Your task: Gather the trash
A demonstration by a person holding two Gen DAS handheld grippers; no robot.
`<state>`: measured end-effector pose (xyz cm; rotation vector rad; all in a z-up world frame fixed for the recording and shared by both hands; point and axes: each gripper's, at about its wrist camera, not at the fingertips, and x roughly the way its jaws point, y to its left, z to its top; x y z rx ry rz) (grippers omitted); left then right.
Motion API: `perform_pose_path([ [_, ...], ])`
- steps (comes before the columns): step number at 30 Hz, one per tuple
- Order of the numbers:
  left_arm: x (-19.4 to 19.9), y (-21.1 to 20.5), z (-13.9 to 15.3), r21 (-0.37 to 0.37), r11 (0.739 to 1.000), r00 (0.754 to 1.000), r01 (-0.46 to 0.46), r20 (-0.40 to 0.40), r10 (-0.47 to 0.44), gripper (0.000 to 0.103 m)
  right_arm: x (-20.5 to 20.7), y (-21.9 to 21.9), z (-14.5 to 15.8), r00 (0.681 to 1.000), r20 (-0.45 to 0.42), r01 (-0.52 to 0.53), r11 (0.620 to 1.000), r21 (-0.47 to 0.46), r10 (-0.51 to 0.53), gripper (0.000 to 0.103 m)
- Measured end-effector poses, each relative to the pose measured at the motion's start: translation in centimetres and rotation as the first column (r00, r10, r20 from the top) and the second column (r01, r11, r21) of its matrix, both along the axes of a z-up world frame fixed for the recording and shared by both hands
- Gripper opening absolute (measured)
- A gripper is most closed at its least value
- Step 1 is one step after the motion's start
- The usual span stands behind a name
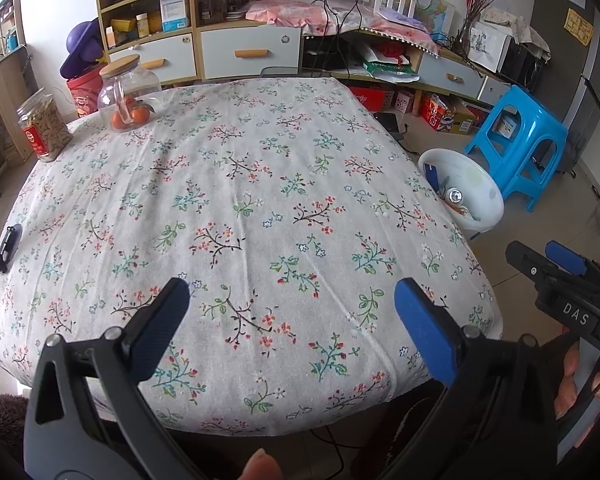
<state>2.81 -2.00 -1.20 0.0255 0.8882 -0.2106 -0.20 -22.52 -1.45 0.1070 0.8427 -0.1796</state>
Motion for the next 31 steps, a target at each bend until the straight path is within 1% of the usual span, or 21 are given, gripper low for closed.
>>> perform_pose_path([
  [12,-0.11,-0.05,0.14,0.007,1.0,1.0,0.011,0.005,-0.011,0.102,0.03,0.08,0.01,1.0,0.0,0.0,1.0,0.0,0.0,0.086],
  [21,0.03,0.16,-0.18,-0.007,1.0,1.0,0.004,-0.02,-0.004,0.102,0.13,0.39,0.01,1.0,-0.006,-0.005,1.0,-0.002,0.005,0.086],
  [24,0.01,0.17,-0.28,-0.001,1.0,1.0,0.003,-0.021,-0.003,0.102,0.27,0.54,0.16,1.0,-0.005,-0.015,1.0,-0.004,0.015,0.086],
  [31,0.07,0.15,-0.59,-0.006,1.0,0.999,0.026,-0.032,-0.026,0.102,0.67,0.51,-0.08,1.0,-0.015,-0.023,1.0,-0.002,0.023,0.086],
])
